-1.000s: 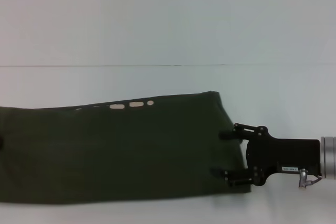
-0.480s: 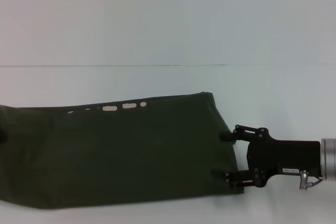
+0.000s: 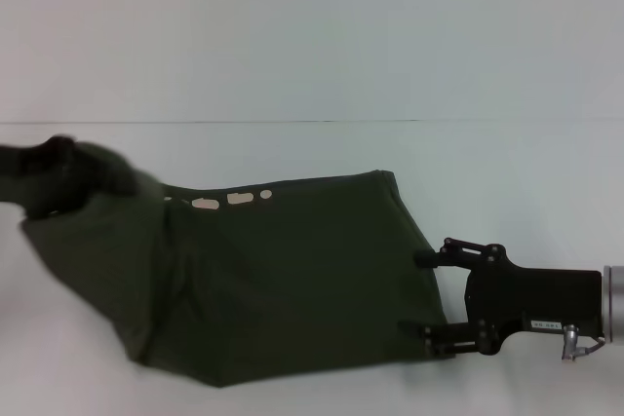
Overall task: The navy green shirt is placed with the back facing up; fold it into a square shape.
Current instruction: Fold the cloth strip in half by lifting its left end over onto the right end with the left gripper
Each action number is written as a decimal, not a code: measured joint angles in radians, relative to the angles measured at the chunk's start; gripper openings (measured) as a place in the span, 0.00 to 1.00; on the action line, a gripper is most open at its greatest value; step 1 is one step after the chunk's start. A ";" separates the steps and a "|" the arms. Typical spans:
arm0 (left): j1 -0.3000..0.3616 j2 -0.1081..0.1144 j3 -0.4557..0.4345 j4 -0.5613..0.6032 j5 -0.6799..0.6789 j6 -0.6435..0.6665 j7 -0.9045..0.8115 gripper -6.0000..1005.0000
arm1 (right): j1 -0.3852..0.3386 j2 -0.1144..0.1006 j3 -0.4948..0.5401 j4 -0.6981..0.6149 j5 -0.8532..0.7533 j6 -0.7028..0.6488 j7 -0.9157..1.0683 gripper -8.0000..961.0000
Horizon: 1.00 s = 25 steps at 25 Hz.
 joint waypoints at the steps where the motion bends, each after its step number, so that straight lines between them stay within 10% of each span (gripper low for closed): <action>1: -0.001 -0.009 0.001 -0.004 -0.018 -0.001 -0.006 0.08 | -0.001 0.000 0.001 0.004 0.000 0.000 -0.005 0.97; 12: -0.020 -0.203 0.029 -0.057 -0.082 -0.166 -0.008 0.08 | -0.002 0.001 0.004 0.022 0.002 -0.004 -0.020 0.97; 25: -0.007 -0.282 0.025 -0.225 -0.276 -0.345 0.117 0.08 | -0.003 0.001 0.004 0.023 0.012 -0.004 -0.020 0.97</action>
